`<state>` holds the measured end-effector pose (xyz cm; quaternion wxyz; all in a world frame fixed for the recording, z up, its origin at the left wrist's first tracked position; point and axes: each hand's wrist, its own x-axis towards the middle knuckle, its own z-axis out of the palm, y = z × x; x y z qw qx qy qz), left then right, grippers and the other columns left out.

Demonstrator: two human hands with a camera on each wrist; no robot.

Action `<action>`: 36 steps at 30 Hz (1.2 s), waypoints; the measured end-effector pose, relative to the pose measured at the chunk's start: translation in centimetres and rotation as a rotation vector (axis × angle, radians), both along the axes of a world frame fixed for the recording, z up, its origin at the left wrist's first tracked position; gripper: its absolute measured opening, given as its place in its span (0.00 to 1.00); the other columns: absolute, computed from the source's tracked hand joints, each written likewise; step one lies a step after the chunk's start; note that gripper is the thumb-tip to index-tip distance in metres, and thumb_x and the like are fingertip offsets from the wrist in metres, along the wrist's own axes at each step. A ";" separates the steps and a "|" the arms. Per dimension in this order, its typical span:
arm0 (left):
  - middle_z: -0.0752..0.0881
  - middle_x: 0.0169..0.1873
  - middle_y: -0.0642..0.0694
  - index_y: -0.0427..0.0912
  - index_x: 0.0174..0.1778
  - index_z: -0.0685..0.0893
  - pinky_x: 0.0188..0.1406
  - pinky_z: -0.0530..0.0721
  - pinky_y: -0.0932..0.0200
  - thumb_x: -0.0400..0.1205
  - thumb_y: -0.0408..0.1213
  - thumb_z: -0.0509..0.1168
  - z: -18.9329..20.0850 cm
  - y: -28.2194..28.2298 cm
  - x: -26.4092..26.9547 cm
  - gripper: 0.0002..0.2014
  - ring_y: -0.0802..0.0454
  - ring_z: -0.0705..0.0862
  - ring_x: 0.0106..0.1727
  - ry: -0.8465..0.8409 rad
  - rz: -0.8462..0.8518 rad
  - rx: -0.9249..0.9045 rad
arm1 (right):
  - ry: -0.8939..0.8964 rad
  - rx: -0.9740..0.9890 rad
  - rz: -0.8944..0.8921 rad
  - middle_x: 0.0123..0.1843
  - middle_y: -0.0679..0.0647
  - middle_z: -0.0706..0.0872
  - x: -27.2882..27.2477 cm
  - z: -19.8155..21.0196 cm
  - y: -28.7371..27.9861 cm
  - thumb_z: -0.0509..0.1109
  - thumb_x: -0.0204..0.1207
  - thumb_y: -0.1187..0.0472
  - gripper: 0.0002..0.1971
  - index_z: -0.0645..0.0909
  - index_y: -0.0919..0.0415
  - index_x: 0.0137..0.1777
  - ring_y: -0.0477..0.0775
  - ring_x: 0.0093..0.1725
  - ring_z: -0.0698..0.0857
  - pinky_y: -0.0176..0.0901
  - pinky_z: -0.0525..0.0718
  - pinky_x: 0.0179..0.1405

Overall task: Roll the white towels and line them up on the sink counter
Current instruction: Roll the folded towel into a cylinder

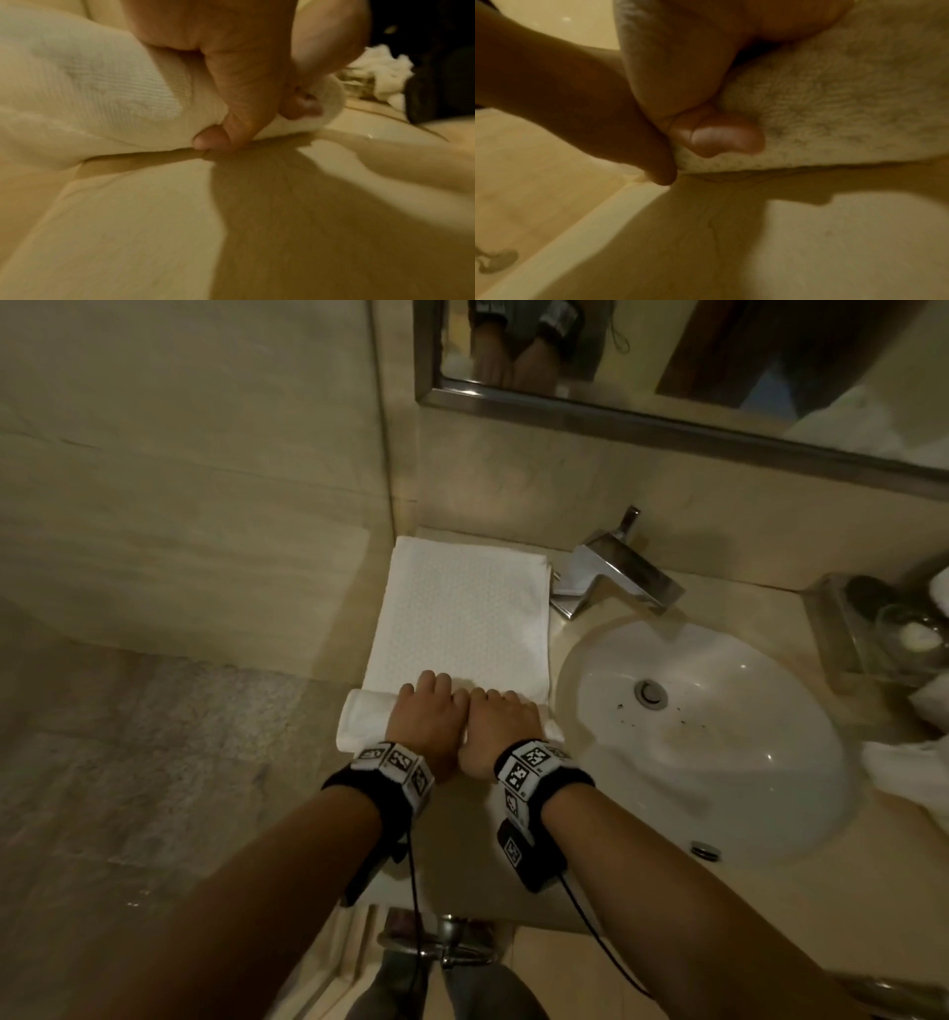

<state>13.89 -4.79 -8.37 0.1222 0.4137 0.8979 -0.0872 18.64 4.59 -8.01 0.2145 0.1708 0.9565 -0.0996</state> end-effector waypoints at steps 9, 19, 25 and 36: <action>0.80 0.62 0.46 0.50 0.68 0.75 0.64 0.79 0.54 0.73 0.42 0.68 1.5 1.2 -0.5 0.25 0.47 0.79 0.62 -0.261 0.035 -0.148 | -0.063 0.016 0.186 0.69 0.58 0.70 2.4 0.7 0.6 0.76 0.64 0.55 0.39 0.62 0.58 0.74 0.61 0.70 0.68 0.61 0.69 0.72; 0.75 0.61 0.45 0.46 0.65 0.75 0.62 0.75 0.51 0.67 0.57 0.67 0.7 -0.3 -0.1 0.32 0.46 0.72 0.62 -0.144 -0.012 -0.046 | 0.038 -0.013 0.165 0.64 0.55 0.78 1.3 -0.2 1.1 0.74 0.64 0.45 0.34 0.70 0.56 0.69 0.59 0.64 0.75 0.54 0.73 0.66; 0.73 0.60 0.42 0.42 0.74 0.62 0.58 0.69 0.47 0.71 0.53 0.66 0.0 -1.8 1.6 0.37 0.43 0.71 0.58 0.087 -0.148 -0.003 | 0.067 -0.056 0.148 0.54 0.52 0.84 0.8 0.5 1.4 0.68 0.64 0.37 0.27 0.77 0.52 0.59 0.57 0.56 0.81 0.48 0.76 0.55; 0.80 0.62 0.47 0.50 0.69 0.71 0.62 0.79 0.50 0.59 0.54 0.80 0.0 1.5 -1.0 0.42 0.45 0.78 0.63 -0.285 0.074 -0.127 | 0.154 0.168 0.210 0.70 0.57 0.74 3.8 -0.4 0.4 0.74 0.68 0.62 0.36 0.64 0.60 0.75 0.59 0.69 0.72 0.52 0.67 0.71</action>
